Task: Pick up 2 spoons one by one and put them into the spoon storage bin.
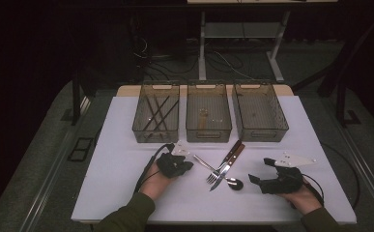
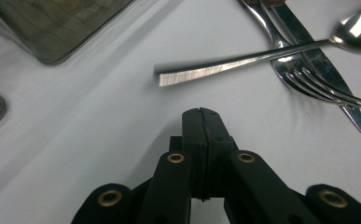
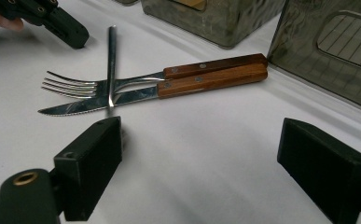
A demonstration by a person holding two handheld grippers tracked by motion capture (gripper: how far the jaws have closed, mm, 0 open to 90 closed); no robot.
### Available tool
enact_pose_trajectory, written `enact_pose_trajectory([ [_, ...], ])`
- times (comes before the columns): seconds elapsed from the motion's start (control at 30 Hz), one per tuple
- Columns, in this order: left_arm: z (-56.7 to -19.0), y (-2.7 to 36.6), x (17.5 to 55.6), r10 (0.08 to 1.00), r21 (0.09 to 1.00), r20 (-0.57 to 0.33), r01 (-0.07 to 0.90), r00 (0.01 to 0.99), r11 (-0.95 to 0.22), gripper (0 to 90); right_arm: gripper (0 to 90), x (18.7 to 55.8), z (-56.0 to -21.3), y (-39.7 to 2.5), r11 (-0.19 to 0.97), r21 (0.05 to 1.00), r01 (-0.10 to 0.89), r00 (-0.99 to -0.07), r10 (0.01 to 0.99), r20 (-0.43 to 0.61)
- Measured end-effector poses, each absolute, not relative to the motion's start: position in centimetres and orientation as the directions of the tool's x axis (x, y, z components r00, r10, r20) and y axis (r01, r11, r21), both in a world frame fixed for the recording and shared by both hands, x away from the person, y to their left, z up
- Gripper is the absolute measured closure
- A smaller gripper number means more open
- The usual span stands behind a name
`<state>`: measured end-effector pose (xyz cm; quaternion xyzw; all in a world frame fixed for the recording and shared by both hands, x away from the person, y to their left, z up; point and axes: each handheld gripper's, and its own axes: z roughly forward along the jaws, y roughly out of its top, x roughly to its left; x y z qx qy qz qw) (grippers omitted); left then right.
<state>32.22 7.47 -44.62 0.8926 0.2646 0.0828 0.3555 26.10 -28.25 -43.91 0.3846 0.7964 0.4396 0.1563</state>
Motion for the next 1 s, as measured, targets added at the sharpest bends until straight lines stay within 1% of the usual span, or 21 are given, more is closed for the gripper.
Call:
enact_pose_trajectory([
  [0.23,-44.6,7.5,32.2,0.532,0.680,-0.037,0.411,0.846,-0.607,89.0,13.6,26.1,-43.9,-28.2,0.318,0.818,0.479,-0.655,0.750,0.092],
  [0.33,-44.5,7.7,32.3,0.529,0.684,-0.045,0.412,0.847,-0.602,84.6,13.6,26.1,-43.9,-28.1,0.319,0.814,0.486,-0.656,0.748,0.098],
  [0.4,-44.3,8.0,32.2,0.530,0.695,-0.051,0.411,0.846,-0.589,81.7,14.4,26.1,-43.8,-28.1,0.308,0.808,0.501,-0.654,0.747,0.120],
  [0.5,-43.8,8.6,31.7,0.530,0.719,-0.068,0.409,0.846,-0.561,74.0,14.4,26.1,-43.6,-28.0,0.300,0.792,0.531,-0.655,0.739,0.159],
  [0.57,-43.4,9.3,31.3,0.530,0.733,-0.068,0.403,0.845,-0.548,65.9,14.5,26.0,-43.5,-27.7,0.306,0.782,0.543,-0.667,0.723,0.180],
  [0.7,-43.1,11.1,30.2,0.522,0.766,-0.080,0.387,0.849,-0.514,53.5,14.8,25.8,-43.2,-26.7,0.318,0.772,0.550,-0.686,0.699,0.200],
  [0.77,-43.1,12.0,29.6,0.524,0.779,-0.101,0.395,0.846,-0.487,47.6,17.0,25.8,-43.1,-26.3,0.320,0.772,0.549,-0.695,0.688,0.210],
  [0.83,-43.3,12.9,29.0,0.522,0.794,-0.138,0.409,0.842,-0.450,43.8,17.0,25.7,-43.2,-25.9,0.322,0.765,0.557,-0.699,0.680,0.223],
  [0.9,-43.3,13.7,28.4,0.521,0.798,-0.153,0.415,0.840,-0.436,39.0,17.2,25.7,-43.2,-25.6,0.320,0.755,0.573,-0.695,0.678,0.240],
  [0.93,-43.3,14.1,28.2,0.517,0.802,-0.149,0.409,0.843,-0.435,37.0,17.7,25.7,-43.3,-25.4,0.324,0.751,0.576,-0.697,0.675,0.243],
  [0.97,-43.3,14.4,27.9,0.520,0.806,-0.146,0.406,0.842,-0.430,34.5,21.0,25.7,-43.3,-25.2,0.326,0.749,0.577,-0.698,0.672,0.246],
  [1.0,-43.2,14.7,27.6,0.521,0.809,-0.145,0.404,0.841,-0.426,31.5,21.9,25.7,-43.3,-25.0,0.321,0.748,0.580,-0.697,0.670,0.254],
])
